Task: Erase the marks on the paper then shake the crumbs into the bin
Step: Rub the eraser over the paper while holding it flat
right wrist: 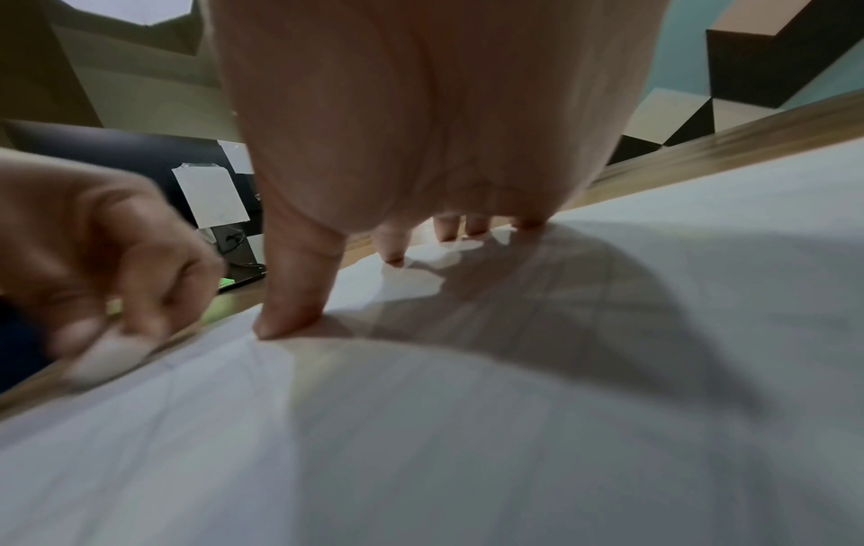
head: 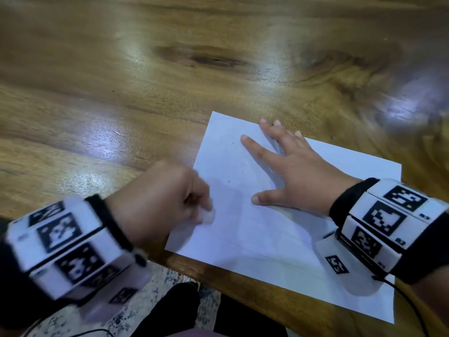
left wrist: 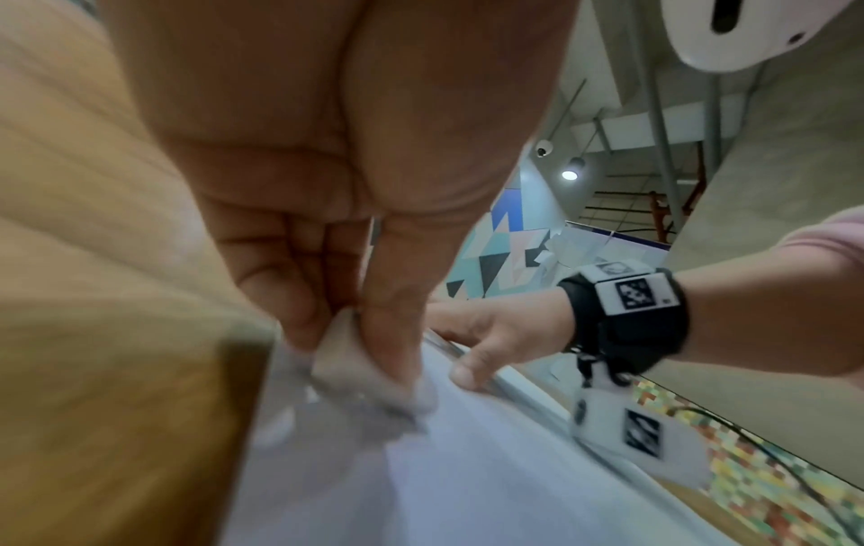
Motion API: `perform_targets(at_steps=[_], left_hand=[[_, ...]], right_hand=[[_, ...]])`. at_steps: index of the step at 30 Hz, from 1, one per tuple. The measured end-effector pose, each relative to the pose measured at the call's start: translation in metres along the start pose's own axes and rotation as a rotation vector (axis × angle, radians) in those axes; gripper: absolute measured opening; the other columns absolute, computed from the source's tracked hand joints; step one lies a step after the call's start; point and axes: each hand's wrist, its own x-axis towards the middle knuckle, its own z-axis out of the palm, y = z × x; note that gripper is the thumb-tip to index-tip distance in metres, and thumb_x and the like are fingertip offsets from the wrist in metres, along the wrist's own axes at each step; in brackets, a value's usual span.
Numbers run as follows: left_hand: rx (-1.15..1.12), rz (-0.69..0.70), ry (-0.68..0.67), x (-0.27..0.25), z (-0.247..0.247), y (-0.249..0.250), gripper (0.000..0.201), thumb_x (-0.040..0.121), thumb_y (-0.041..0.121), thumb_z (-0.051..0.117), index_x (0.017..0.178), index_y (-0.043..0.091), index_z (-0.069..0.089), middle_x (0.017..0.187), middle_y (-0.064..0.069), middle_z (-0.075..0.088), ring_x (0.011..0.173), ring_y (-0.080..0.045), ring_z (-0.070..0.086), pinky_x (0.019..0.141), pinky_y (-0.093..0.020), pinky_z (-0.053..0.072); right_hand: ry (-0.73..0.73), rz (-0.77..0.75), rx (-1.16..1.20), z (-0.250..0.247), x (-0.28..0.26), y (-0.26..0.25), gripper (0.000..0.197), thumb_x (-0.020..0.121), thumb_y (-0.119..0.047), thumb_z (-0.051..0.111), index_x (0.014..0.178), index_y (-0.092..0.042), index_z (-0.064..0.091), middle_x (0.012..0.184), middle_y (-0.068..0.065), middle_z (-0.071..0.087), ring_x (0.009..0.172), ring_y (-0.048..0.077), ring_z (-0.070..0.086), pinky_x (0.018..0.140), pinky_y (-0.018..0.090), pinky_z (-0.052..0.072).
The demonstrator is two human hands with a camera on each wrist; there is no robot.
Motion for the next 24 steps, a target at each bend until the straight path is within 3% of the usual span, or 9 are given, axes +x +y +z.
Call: perform_targets(at_steps=[3,5,7,9,11,16,18,21,24], left_hand=[[0.052,0.024,0.166,0.034,-0.007,0.013,0.011,0.068,0.028,0.075,0.075,0.020,0.072,0.068,0.003,0.065,0.067,-0.013,0.057,0.058,-0.010,0.036],[0.091,0.045,0.181,0.039,-0.003,0.012,0.010,0.071,0.028,0.073,0.071,0.018,0.070,0.061,0.004,0.056,0.063,-0.014,0.051,0.054,-0.007,0.031],[0.075,0.101,0.085,0.022,0.004,0.005,0.015,0.069,0.031,0.073,0.065,0.021,0.062,0.053,0.007,0.048,0.054,-0.008,0.046,0.049,-0.005,0.029],[0.024,0.081,-0.074,0.000,0.009,0.002,0.018,0.066,0.031,0.071,0.074,0.032,0.054,0.051,0.012,0.047,0.053,0.002,0.050,0.052,-0.003,0.030],[0.003,0.044,-0.111,-0.002,0.009,-0.002,0.019,0.066,0.024,0.076,0.077,0.032,0.062,0.058,0.015,0.056,0.060,0.007,0.054,0.056,-0.002,0.033],[0.041,0.028,0.183,0.031,-0.004,0.003,0.010,0.069,0.028,0.075,0.069,0.019,0.071,0.067,-0.001,0.066,0.057,-0.009,0.051,0.053,-0.008,0.034],[0.050,0.083,0.116,0.019,0.000,0.000,0.011,0.066,0.033,0.069,0.065,0.022,0.065,0.062,0.004,0.062,0.054,-0.005,0.048,0.051,-0.012,0.031],[0.029,0.041,-0.108,-0.005,0.008,-0.004,0.008,0.068,0.025,0.072,0.070,0.024,0.065,0.060,0.016,0.053,0.059,0.005,0.051,0.056,-0.007,0.034],[0.035,0.030,-0.030,0.007,0.004,-0.001,0.007,0.069,0.023,0.074,0.070,0.020,0.069,0.069,0.007,0.063,0.065,-0.002,0.055,0.058,-0.010,0.036]], right_hand=[[0.004,0.001,-0.001,0.000,0.000,-0.001,0.097,0.077,-0.059,0.058,0.143,-0.043,-0.011,0.152,-0.004,-0.030,0.140,0.013,-0.028,0.114,0.032,-0.016],[0.004,-0.001,-0.001,0.000,0.000,-0.001,0.097,0.077,-0.059,0.058,0.143,-0.044,-0.011,0.152,-0.005,-0.030,0.140,0.013,-0.028,0.114,0.031,-0.017],[0.005,-0.001,0.006,0.000,0.000,0.000,0.097,0.077,-0.060,0.058,0.143,-0.044,-0.011,0.152,-0.006,-0.031,0.140,0.012,-0.029,0.114,0.031,-0.017],[0.000,-0.001,0.007,0.000,0.000,0.001,0.097,0.077,-0.060,0.058,0.143,-0.044,-0.011,0.152,-0.006,-0.031,0.139,0.012,-0.029,0.114,0.031,-0.017],[0.001,-0.001,0.000,0.000,0.000,0.001,0.097,0.078,-0.060,0.057,0.143,-0.043,-0.012,0.152,-0.005,-0.032,0.140,0.013,-0.029,0.115,0.032,-0.017],[-0.003,-0.001,0.012,-0.001,-0.001,0.000,0.097,0.078,-0.059,0.058,0.143,-0.044,-0.011,0.152,-0.006,-0.032,0.140,0.012,-0.029,0.114,0.032,-0.017],[-0.004,-0.002,0.011,-0.001,0.000,0.000,0.097,0.078,-0.059,0.058,0.143,-0.044,-0.011,0.152,-0.006,-0.032,0.139,0.012,-0.029,0.114,0.031,-0.017],[-0.004,-0.003,0.005,-0.001,0.000,0.001,0.096,0.078,-0.060,0.057,0.143,-0.044,-0.012,0.151,-0.006,-0.032,0.139,0.012,-0.029,0.114,0.031,-0.017],[-0.002,-0.002,-0.004,-0.001,0.000,0.000,0.096,0.078,-0.060,0.057,0.143,-0.044,-0.012,0.152,-0.005,-0.032,0.139,0.013,-0.029,0.112,0.030,-0.018]])
